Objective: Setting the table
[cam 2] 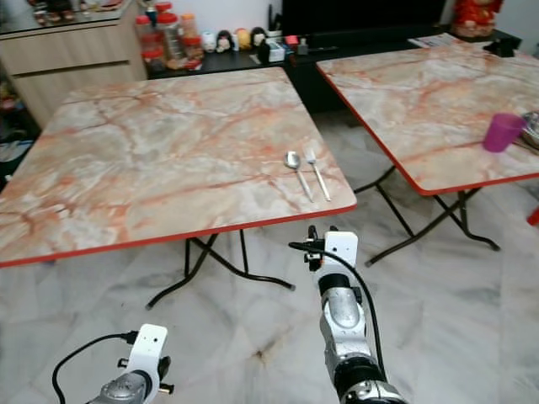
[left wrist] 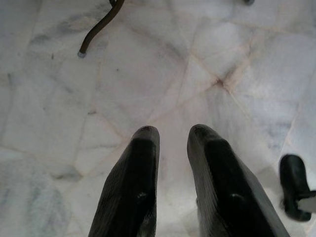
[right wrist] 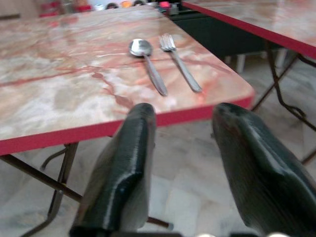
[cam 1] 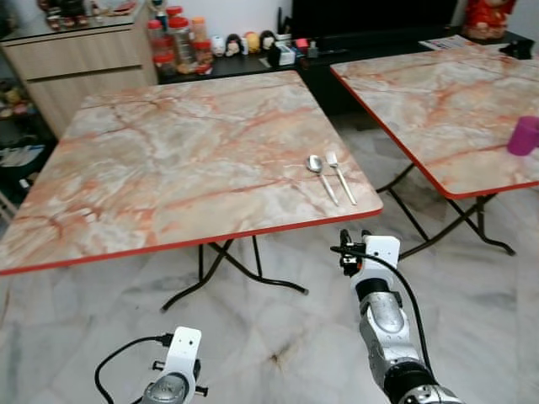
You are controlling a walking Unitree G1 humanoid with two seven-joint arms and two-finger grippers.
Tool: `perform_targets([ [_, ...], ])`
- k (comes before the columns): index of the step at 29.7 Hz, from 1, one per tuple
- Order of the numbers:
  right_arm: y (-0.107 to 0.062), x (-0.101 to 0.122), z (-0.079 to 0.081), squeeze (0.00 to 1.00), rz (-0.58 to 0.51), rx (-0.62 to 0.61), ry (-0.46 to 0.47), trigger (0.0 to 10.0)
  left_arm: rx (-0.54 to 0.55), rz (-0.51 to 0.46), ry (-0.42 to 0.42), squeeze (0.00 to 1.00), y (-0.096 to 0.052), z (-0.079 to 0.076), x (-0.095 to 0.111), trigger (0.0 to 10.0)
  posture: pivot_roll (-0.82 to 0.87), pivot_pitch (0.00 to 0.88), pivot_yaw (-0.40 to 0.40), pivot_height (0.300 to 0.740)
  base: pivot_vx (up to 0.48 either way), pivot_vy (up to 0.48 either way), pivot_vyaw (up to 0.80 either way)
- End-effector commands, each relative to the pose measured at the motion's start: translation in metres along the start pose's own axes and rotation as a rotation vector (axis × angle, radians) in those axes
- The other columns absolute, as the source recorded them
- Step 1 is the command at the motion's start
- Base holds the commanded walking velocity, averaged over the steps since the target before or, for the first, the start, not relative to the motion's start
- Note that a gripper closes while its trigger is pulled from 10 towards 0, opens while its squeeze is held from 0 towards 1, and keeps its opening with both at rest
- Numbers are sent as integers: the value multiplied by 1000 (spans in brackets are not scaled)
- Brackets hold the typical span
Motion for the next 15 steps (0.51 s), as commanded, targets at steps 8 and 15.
perform_targets([
  [8,7,13,9,0,-43,15,25,10000,26,19,6,0,-2,9,-7,10000,-31,0,53,740,359,0,0],
  [15,9,15,10,0,-47,18,28,10000,24,21,11,0,-2,9,-6,10000,-31,0,52,740,361,0,0],
])
Point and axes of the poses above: a point about 5 cm out from each wrist's last joint towards the gripper, its own y axis pointing out of the wrist towards the gripper, its own x axis along the axis of the wrist's last joint, z = x × y, the point moved 1 cm from there along y, pointing out of the wrist towards the gripper, and after that the axes turned 4 degrees about -y, right-handed, at the moved point
